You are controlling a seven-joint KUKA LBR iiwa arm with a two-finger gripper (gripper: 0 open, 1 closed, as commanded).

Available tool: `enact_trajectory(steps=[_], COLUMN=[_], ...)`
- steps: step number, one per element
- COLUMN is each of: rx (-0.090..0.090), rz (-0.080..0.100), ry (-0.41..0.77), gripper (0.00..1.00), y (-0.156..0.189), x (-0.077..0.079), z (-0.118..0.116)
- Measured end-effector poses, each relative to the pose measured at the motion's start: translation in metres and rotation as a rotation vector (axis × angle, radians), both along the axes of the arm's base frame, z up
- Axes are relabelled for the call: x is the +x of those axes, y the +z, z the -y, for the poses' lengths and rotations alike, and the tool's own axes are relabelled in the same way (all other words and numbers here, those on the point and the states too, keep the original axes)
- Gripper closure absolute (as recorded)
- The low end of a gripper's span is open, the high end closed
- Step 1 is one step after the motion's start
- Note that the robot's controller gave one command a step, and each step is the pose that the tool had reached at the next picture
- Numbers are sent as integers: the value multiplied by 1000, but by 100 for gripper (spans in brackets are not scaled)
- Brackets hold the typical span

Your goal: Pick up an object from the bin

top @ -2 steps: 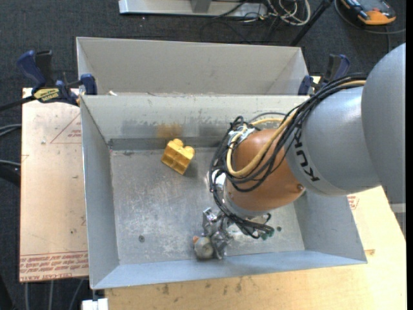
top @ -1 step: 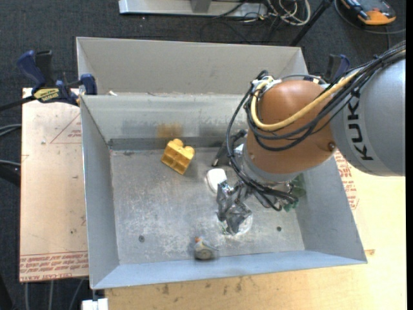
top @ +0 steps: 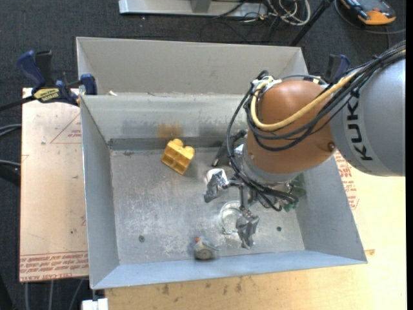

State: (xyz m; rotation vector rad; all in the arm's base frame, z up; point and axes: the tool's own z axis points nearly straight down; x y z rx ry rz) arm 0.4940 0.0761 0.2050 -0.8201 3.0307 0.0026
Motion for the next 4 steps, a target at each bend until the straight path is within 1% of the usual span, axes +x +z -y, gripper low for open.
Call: enact_trajectory(steps=[1, 2, 3, 4], rx=[0, 1, 1, 1], rz=[0, 2, 1, -2], ry=[0, 277, 276, 483], gripper=[0, 100, 100, 0], y=[0, -133, -132, -21], x=[0, 4, 4, 2], z=[0, 26, 26, 37])
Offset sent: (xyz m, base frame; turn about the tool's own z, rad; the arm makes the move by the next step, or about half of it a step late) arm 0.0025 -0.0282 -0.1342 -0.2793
